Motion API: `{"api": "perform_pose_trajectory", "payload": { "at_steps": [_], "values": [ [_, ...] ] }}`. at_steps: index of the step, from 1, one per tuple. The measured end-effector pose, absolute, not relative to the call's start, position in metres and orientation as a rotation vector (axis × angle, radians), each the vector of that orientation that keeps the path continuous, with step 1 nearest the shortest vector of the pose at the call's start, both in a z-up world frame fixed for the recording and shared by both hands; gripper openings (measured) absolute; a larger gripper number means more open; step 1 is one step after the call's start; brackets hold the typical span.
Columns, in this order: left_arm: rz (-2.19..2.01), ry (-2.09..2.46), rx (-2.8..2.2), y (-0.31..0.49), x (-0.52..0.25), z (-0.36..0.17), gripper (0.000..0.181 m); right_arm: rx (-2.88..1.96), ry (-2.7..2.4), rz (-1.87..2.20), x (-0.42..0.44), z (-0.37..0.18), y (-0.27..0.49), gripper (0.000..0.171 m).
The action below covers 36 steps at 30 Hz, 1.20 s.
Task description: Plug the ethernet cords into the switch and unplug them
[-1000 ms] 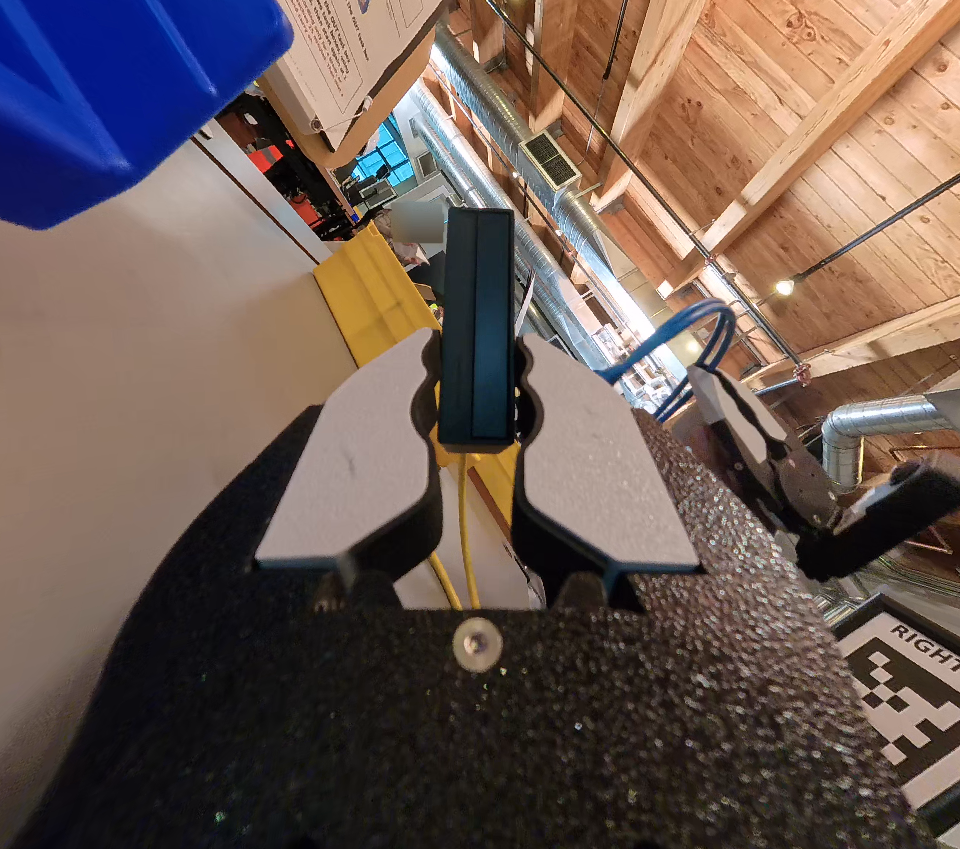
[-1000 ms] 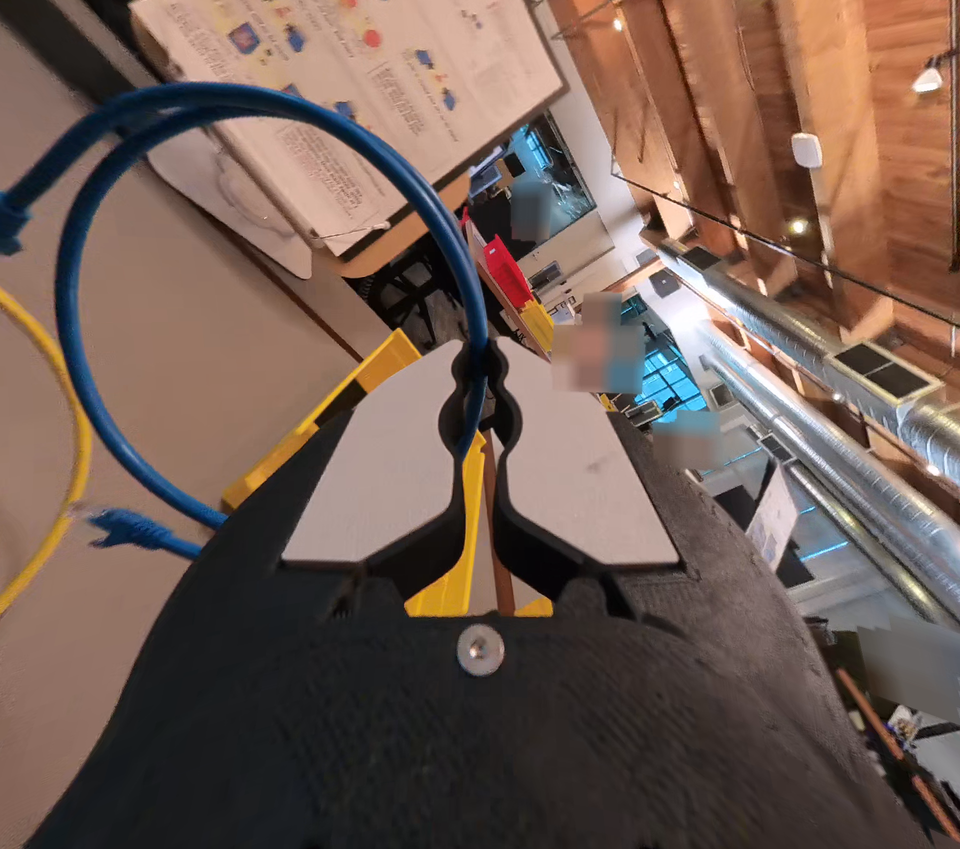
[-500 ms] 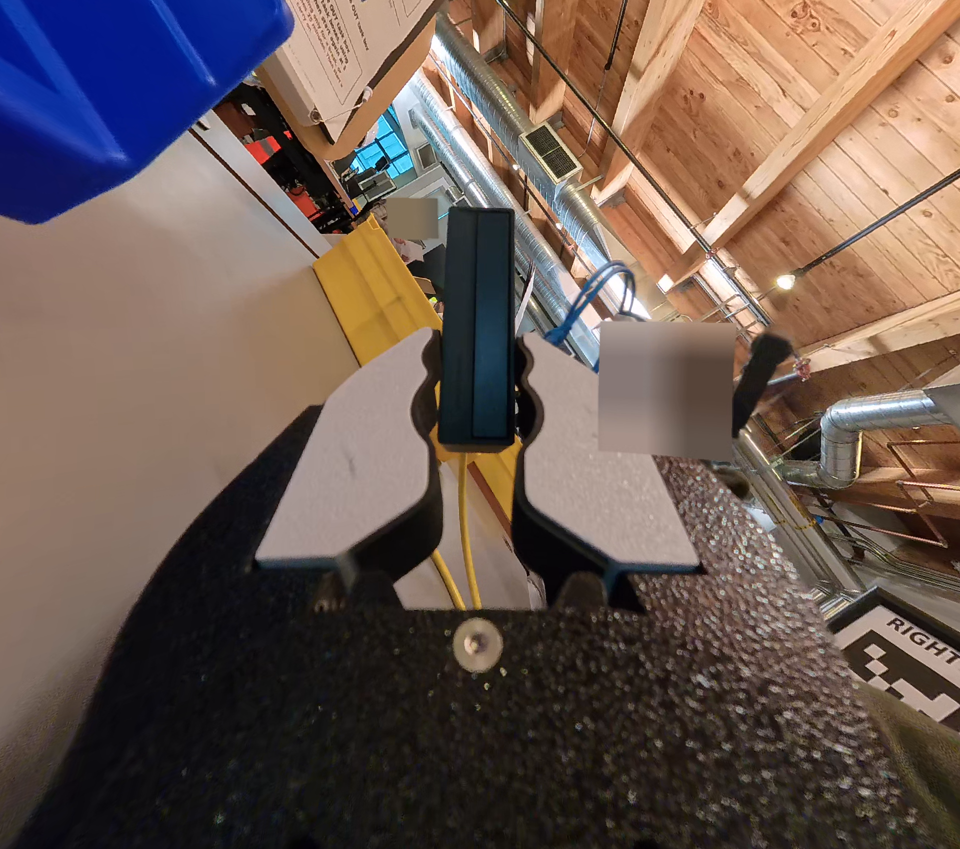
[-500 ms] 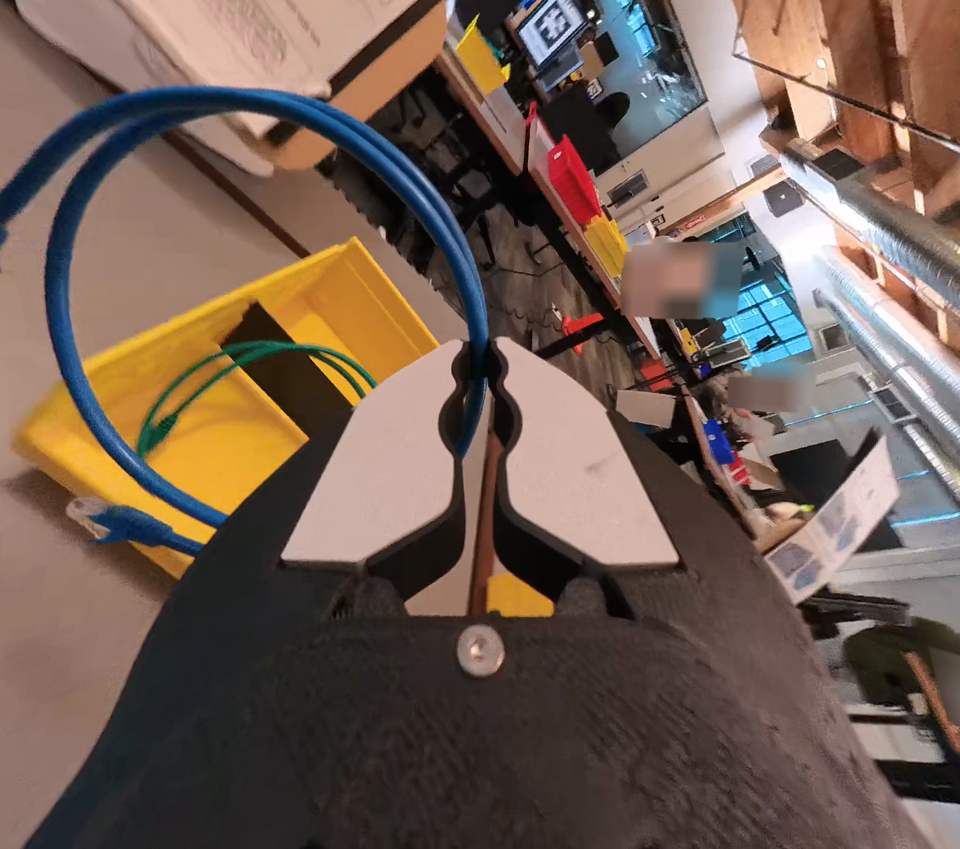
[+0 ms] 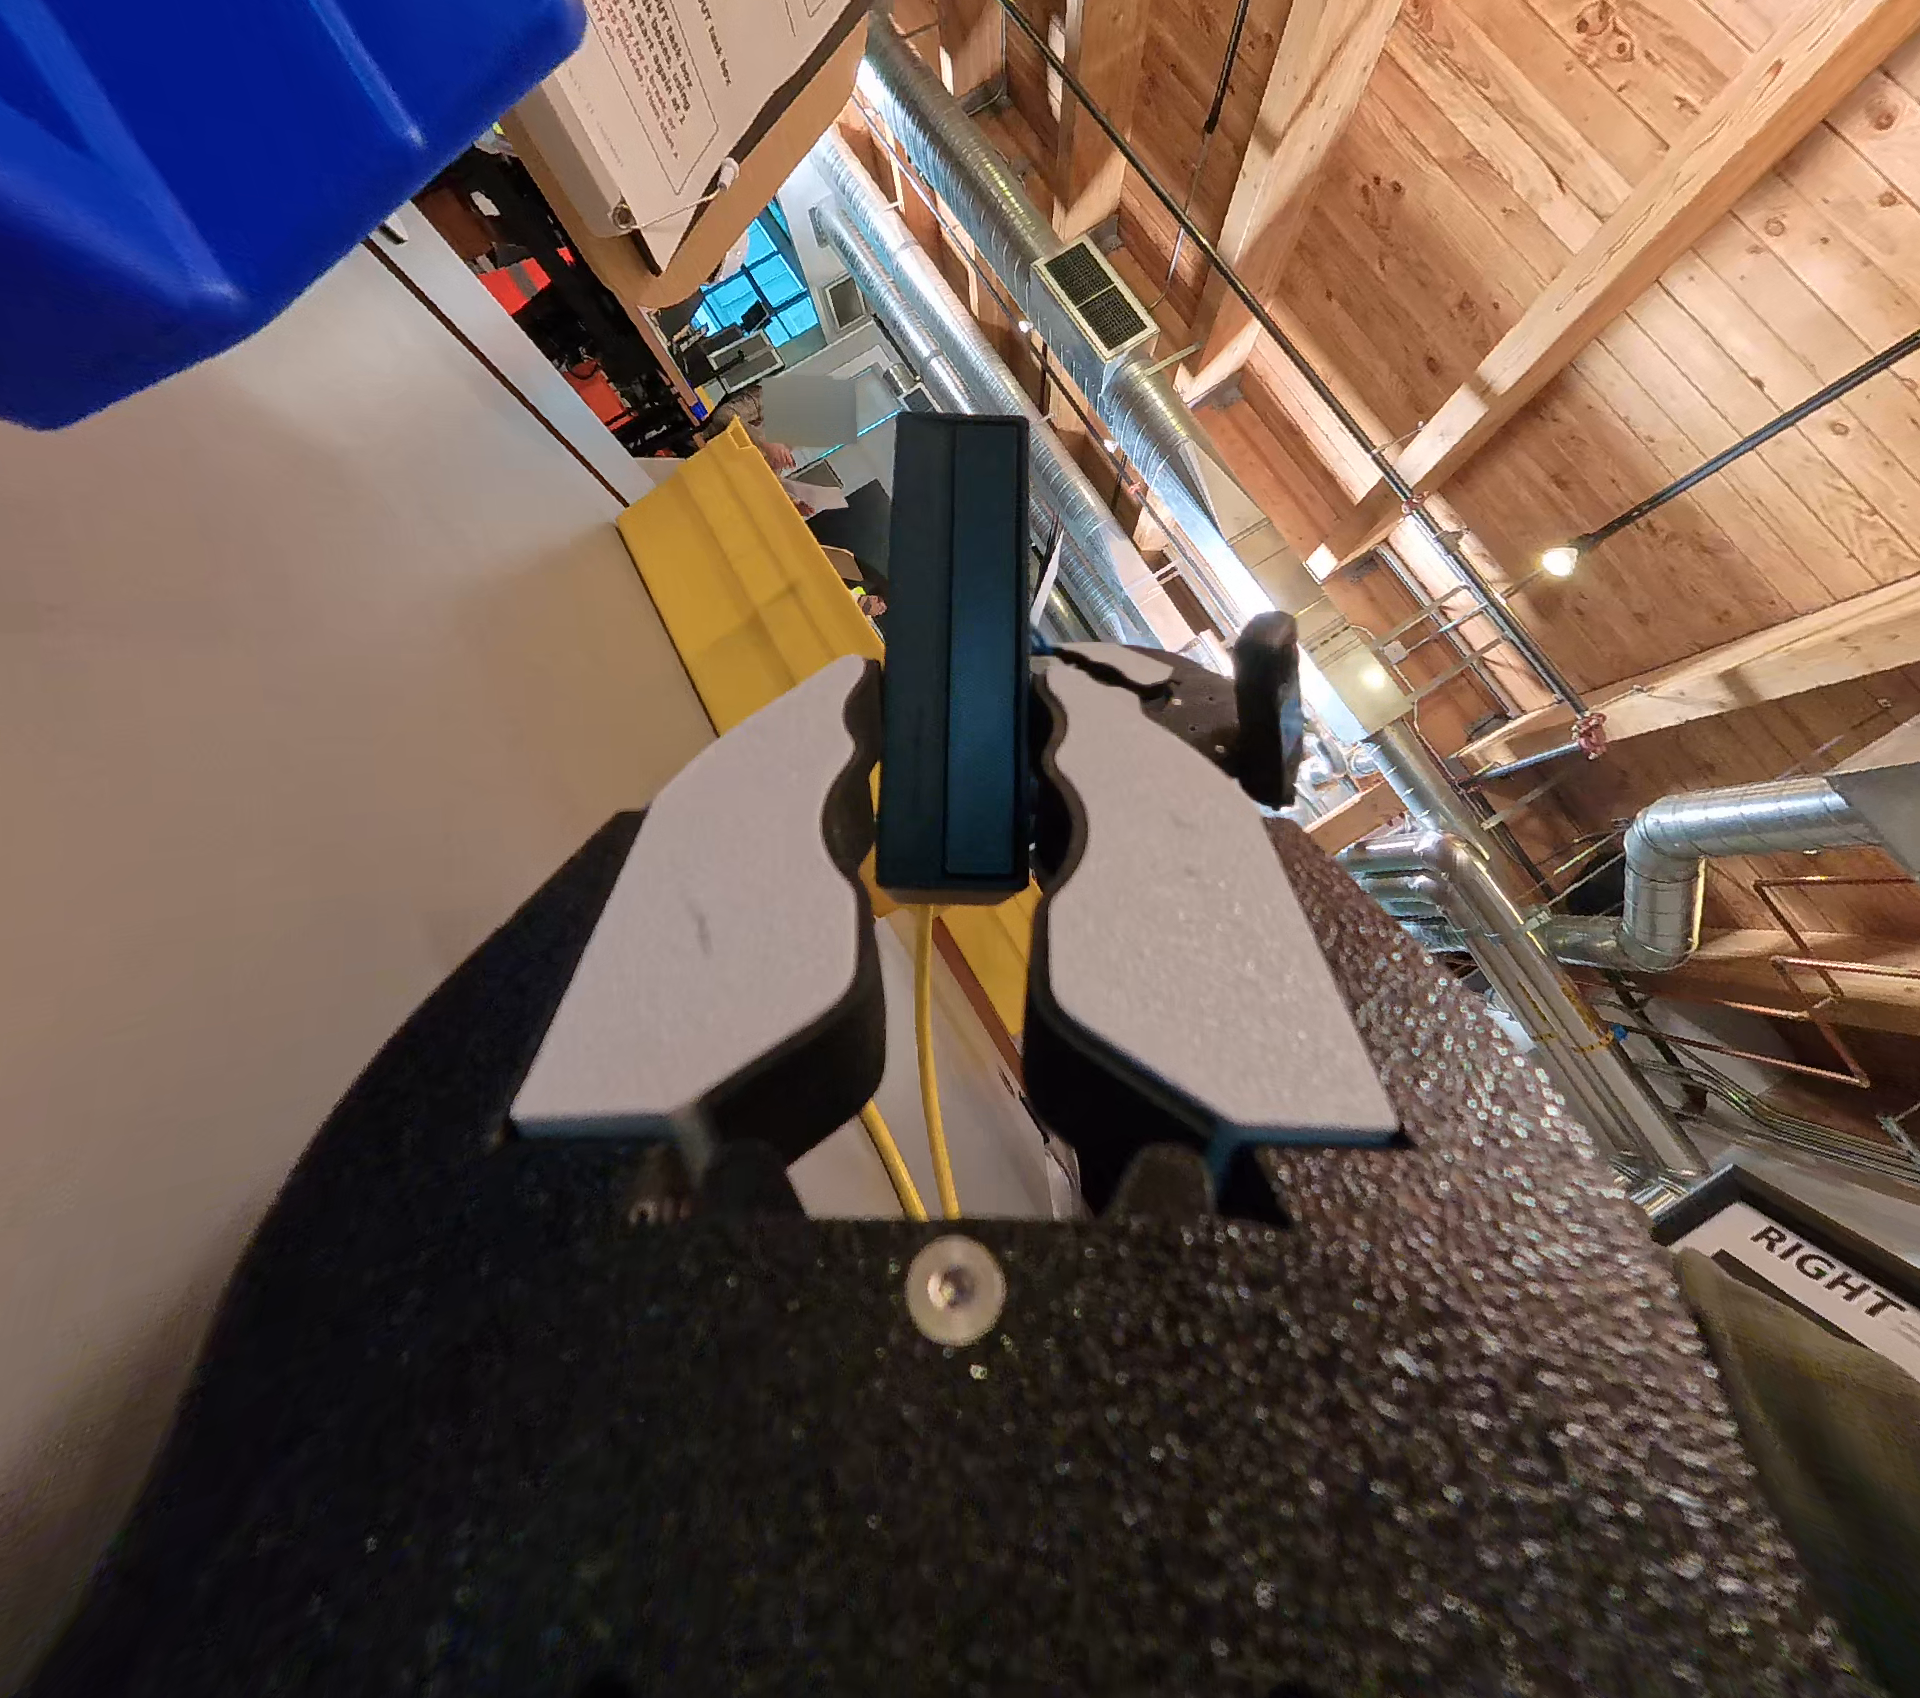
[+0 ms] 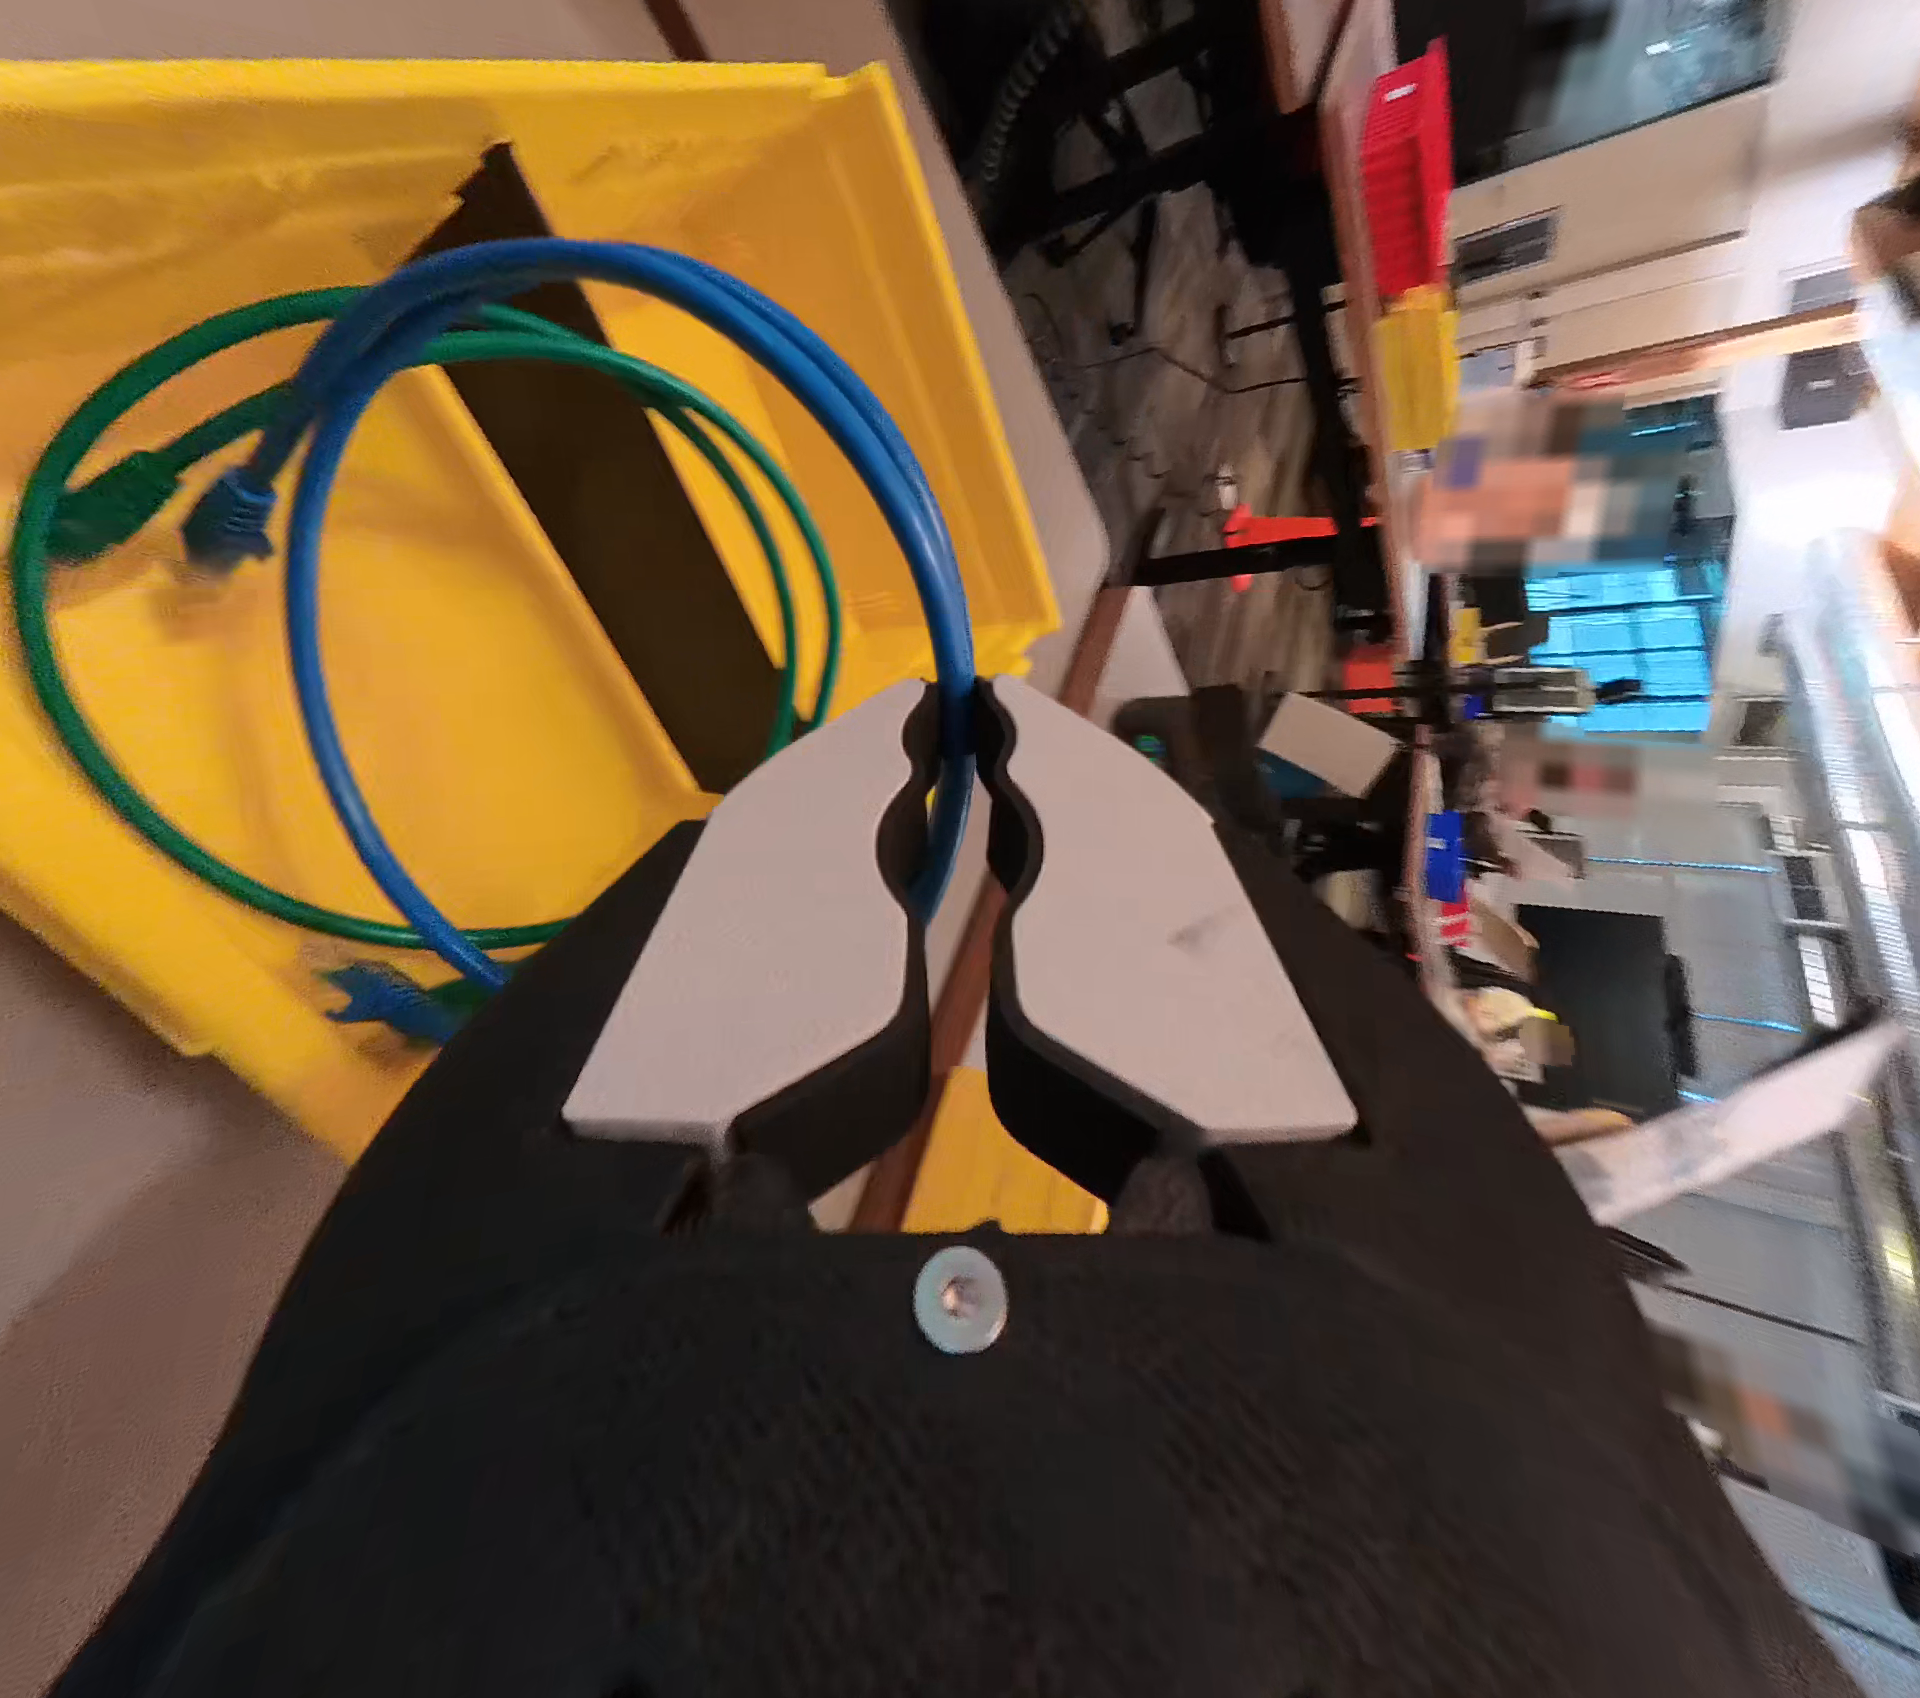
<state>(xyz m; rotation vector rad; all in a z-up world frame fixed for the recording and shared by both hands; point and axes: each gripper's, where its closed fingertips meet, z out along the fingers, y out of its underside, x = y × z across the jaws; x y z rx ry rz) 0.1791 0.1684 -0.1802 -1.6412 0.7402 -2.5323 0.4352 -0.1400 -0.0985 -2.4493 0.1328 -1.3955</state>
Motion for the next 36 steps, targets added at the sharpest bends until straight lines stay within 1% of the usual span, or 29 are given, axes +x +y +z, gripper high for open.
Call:
{"api": "perform_pose_trajectory", "payload": {
  "at_steps": [5,6,7,8,9,10,11,13,14,17,20,21,22,24,26,27,29,32,35,36],
  "values": [
    [-2.539,0.741,-1.643,0.168,0.180,-0.181,0.026,-2.481,0.247,-1.163,0.439,-0.136,-0.132,0.007],
    [-2.539,0.743,-1.642,0.167,0.179,-0.181,0.026,-2.477,0.296,-1.086,0.438,-0.141,-0.130,0.013],
    [-2.539,0.745,-1.642,0.167,0.179,-0.181,0.026,-2.486,0.385,-1.020,0.438,-0.147,-0.131,0.032],
    [-2.539,0.744,-1.643,0.167,0.179,-0.181,0.026,-2.499,0.500,-0.978,0.439,-0.150,-0.136,0.056],
    [-2.539,0.742,-1.645,0.168,0.179,-0.181,0.026,-2.504,0.596,-0.931,0.437,-0.151,-0.138,0.074],
    [-2.538,0.740,-1.648,0.168,0.180,-0.181,0.026,-2.483,0.668,-0.884,0.433,-0.150,-0.137,0.090],
    [-2.538,0.738,-1.652,0.168,0.180,-0.181,0.026,-2.441,0.719,-0.861,0.426,-0.144,-0.135,0.099],
    [-2.541,0.733,-1.667,0.168,0.180,-0.183,0.026,-2.261,0.797,-0.850,0.408,-0.122,-0.123,0.096],
    [-2.545,0.724,-1.682,0.169,0.181,-0.184,0.026,-2.164,0.830,-0.775,0.390,-0.113,-0.112,0.092],
    [-2.544,0.687,-1.767,0.168,0.183,-0.190,0.026,-1.896,0.823,-0.285,0.298,-0.109,-0.045,0.080],
    [-2.529,0.699,-1.848,0.160,0.183,-0.196,0.026,-1.717,0.685,0.151,0.198,-0.132,0.030,0.068],
    [-2.534,0.690,-1.872,0.157,0.183,-0.197,0.026,-1.694,0.711,0.252,0.180,-0.147,0.048,0.064],
    [-2.545,0.671,-1.897,0.155,0.183,-0.198,0.026,-1.670,0.763,0.332,0.170,-0.162,0.062,0.064],
    [-2.572,0.630,-1.930,0.150,0.181,-0.199,0.025,-1.553,0.898,0.444,0.172,-0.183,0.081,0.062],
    [-2.604,0.602,-1.946,0.146,0.180,-0.198,0.026,-1.393,0.987,0.593,0.179,-0.187,0.094,0.062],
    [-2.621,0.594,-1.945,0.144,0.179,-0.196,0.025,-1.338,1.014,0.630,0.184,-0.190,0.098,0.056],
    [-2.651,0.585,-1.930,0.141,0.179,-0.192,0.025,-1.263,1.087,0.639,0.195,-0.196,0.100,0.055],
    [-2.674,0.590,-1.904,0.135,0.178,-0.186,0.026,-1.195,1.097,0.631,0.200,-0.198,0.101,0.041],
    [-2.659,0.577,-1.906,0.133,0.178,-0.188,0.026,-1.079,1.066,0.711,0.198,-0.189,0.103,0.015],
    [-2.652,0.579,-1.908,0.132,0.178,-0.189,0.026,-1.045,1.078,0.722,0.198,-0.190,0.103,0.015]
  ]
}}
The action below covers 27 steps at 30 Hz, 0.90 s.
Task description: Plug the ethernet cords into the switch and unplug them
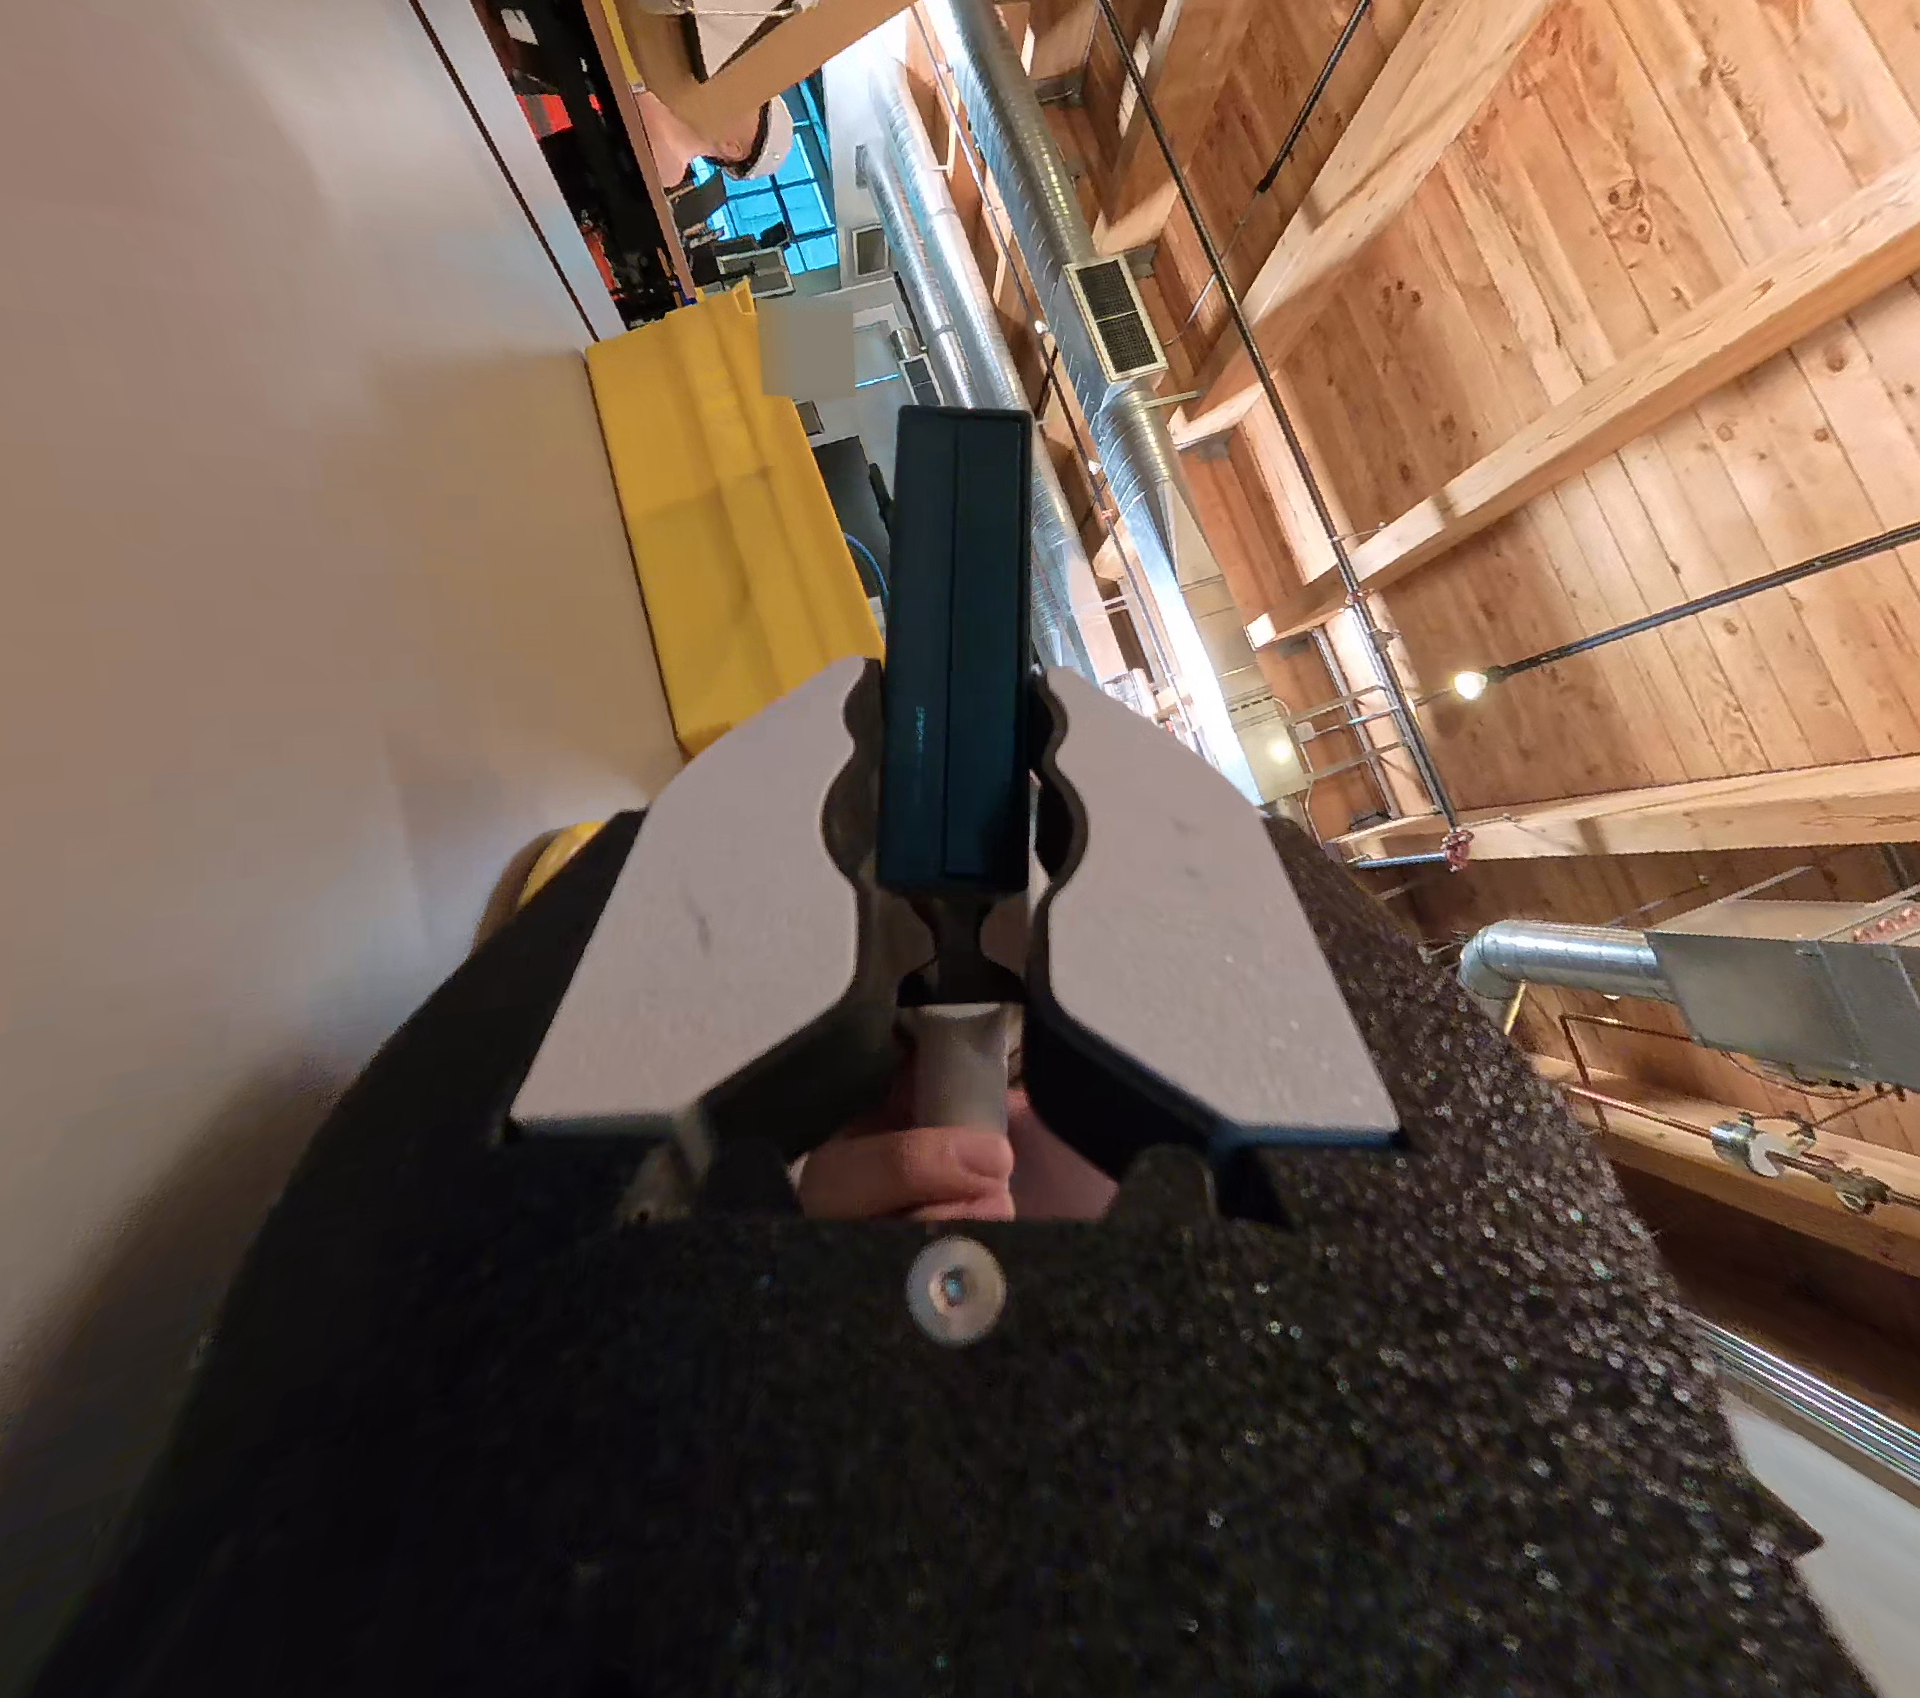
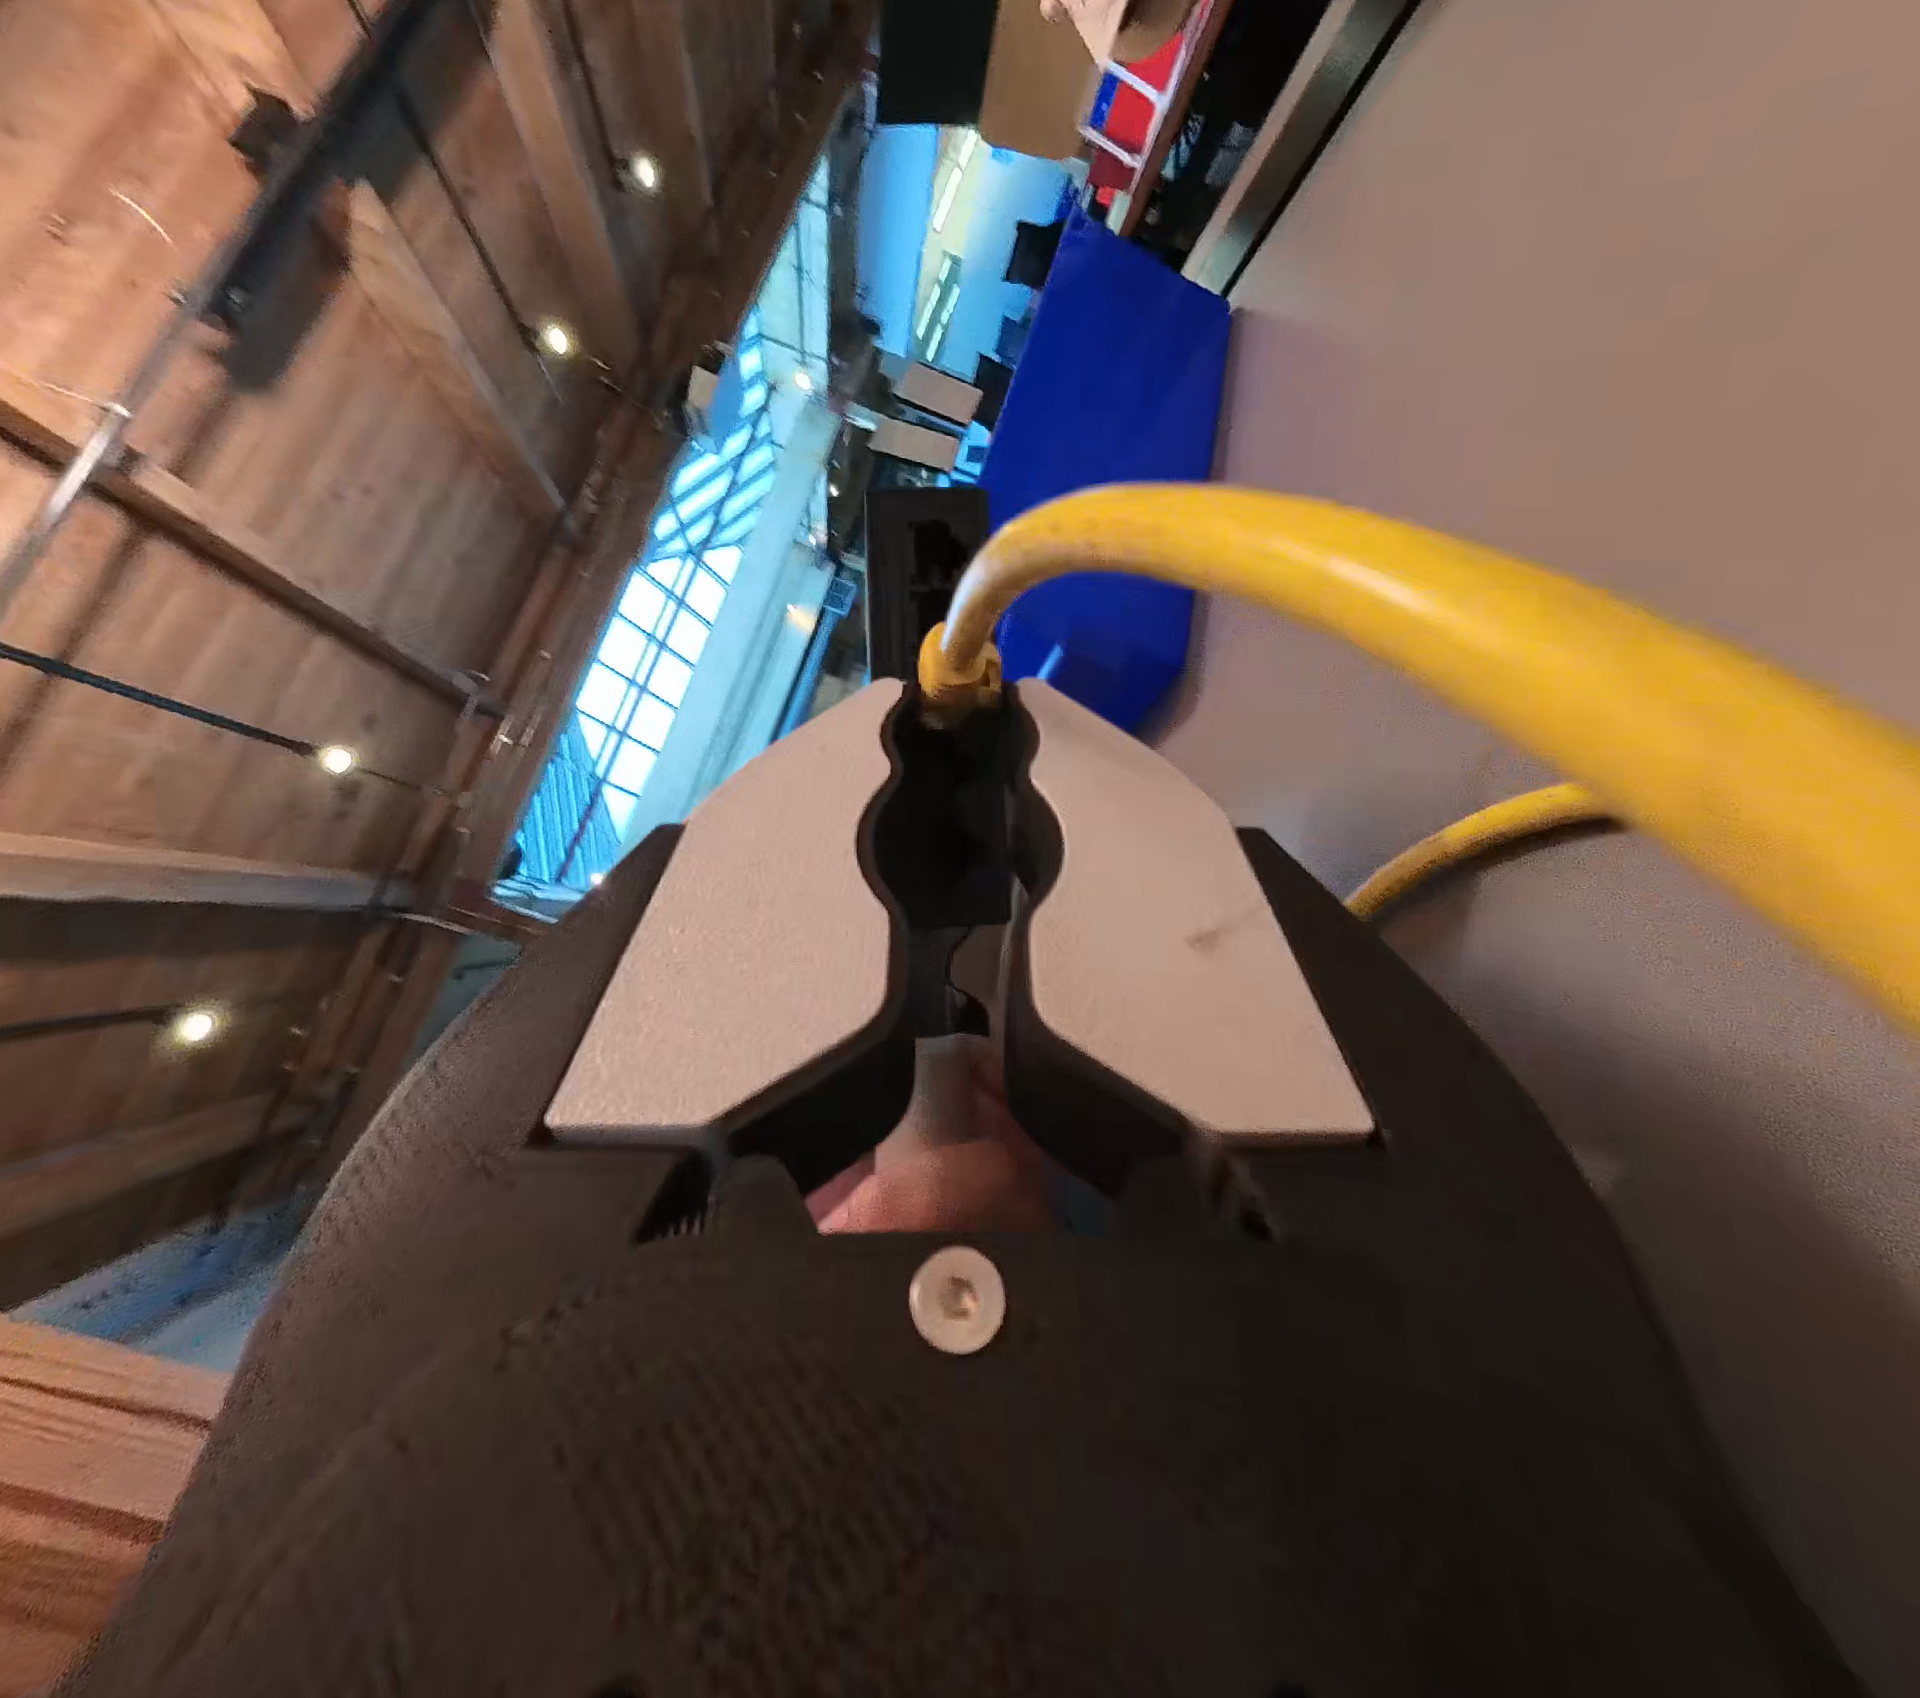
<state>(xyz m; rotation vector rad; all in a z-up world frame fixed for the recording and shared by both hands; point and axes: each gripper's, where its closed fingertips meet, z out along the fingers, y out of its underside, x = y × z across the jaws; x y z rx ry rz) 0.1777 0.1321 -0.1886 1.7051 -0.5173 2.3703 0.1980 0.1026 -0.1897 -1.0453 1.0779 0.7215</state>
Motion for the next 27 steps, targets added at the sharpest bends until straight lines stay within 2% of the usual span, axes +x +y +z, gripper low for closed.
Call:
{"api": "perform_pose_trajectory", "payload": {
  "at_steps": [9,18,27],
  "values": [
    [2.410,-0.577,1.663,0.128,0.177,-0.182,0.026,-0.894,1.025,0.662,0.201,-0.180,0.102,0.014],
    [2.213,-0.928,1.582,0.107,0.175,-0.190,0.027,-0.935,1.039,0.698,0.200,-0.183,0.089,0.014],
    [2.135,-0.799,1.606,0.102,0.175,-0.200,0.027,-0.900,1.108,0.663,0.199,-0.194,0.084,0.014]
  ]
}}
